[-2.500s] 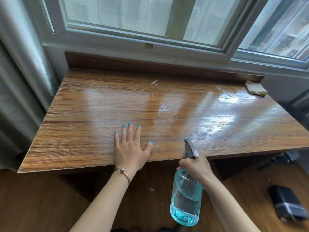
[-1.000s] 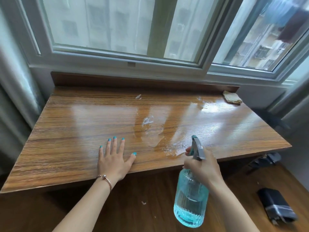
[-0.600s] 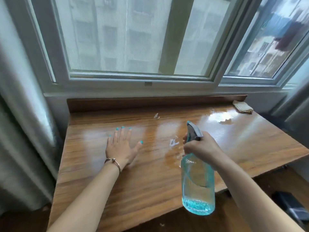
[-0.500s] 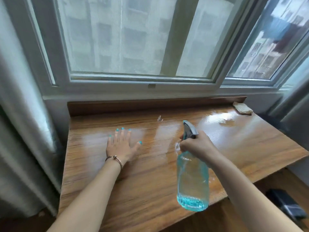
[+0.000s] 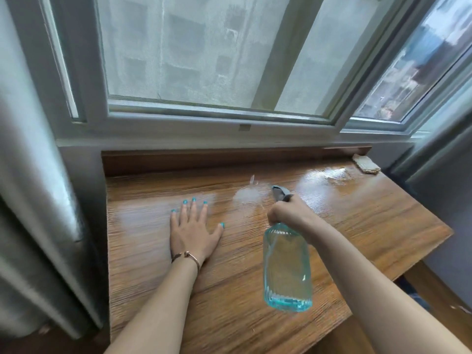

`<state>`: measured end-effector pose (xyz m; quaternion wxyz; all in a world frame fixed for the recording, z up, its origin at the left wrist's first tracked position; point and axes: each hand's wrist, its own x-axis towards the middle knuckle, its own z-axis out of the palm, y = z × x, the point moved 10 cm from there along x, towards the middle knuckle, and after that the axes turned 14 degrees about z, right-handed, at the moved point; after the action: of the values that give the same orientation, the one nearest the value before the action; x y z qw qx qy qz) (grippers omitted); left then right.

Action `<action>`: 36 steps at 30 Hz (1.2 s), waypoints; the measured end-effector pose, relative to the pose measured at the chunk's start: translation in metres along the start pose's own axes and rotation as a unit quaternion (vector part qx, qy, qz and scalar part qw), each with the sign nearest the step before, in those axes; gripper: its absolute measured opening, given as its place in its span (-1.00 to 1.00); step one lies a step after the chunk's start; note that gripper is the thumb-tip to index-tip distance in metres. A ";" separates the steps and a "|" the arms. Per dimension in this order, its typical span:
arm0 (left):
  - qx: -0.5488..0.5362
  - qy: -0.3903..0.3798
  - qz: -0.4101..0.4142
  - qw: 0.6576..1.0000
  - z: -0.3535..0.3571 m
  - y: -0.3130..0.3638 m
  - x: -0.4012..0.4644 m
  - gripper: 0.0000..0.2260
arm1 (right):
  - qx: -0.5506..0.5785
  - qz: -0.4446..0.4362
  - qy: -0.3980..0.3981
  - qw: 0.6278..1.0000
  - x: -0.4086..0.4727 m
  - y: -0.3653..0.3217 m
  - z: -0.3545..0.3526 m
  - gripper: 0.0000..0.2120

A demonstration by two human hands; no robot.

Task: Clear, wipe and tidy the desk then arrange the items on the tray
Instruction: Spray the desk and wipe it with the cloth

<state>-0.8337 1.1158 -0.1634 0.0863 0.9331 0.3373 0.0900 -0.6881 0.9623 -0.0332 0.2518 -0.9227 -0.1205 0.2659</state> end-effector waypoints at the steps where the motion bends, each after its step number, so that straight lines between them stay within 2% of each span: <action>1: 0.000 -0.001 0.000 1.000 0.001 -0.001 0.001 -0.31 | 0.013 -0.001 -0.013 1.000 0.001 0.000 0.004 -0.92; 4: 0.004 -0.006 -0.001 1.000 0.004 -0.002 0.001 -0.31 | 0.020 -0.008 -0.047 0.999 0.002 0.000 0.014 -0.74; 10: 0.003 -0.007 0.006 1.000 0.003 -0.001 0.003 -0.30 | -0.002 0.009 -0.024 1.000 0.002 0.005 0.015 -0.84; 15: 0.002 -0.007 0.005 1.000 0.005 -0.002 0.003 -0.30 | 0.024 0.025 -0.071 0.997 0.002 0.015 0.024 -0.74; 19: -0.003 -0.011 0.007 1.000 0.005 -0.001 0.002 -0.30 | 0.034 0.031 -0.032 0.998 0.004 0.021 0.016 -0.94; 22: -0.005 -0.015 0.006 1.000 0.005 -0.002 0.002 -0.31 | 0.042 0.042 0.007 0.998 0.004 0.022 0.008 -0.92; 25: -0.005 -0.018 0.006 1.000 0.006 -0.002 0.002 -0.30 | 0.050 0.036 -0.034 0.998 0.002 0.020 0.013 -0.94; 28: 0.000 -0.019 0.003 1.000 0.008 -0.004 0.003 -0.29 | 0.047 0.019 -0.059 0.997 0.004 0.018 0.017 -0.73; 32: 0.003 -0.022 0.000 1.000 0.007 -0.004 0.002 -0.29 | 0.066 0.036 -0.017 0.997 0.004 0.028 0.003 -0.92; 36: 0.003 -0.049 -0.002 0.999 0.007 -0.005 -0.001 -0.30 | 0.053 0.028 -0.024 0.998 -0.007 0.048 -0.014 -0.74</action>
<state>-0.8360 1.1176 -0.1713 0.1001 0.9360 0.3346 0.0430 -0.6822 0.9140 -0.0450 0.2901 -0.9044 -0.0858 0.3008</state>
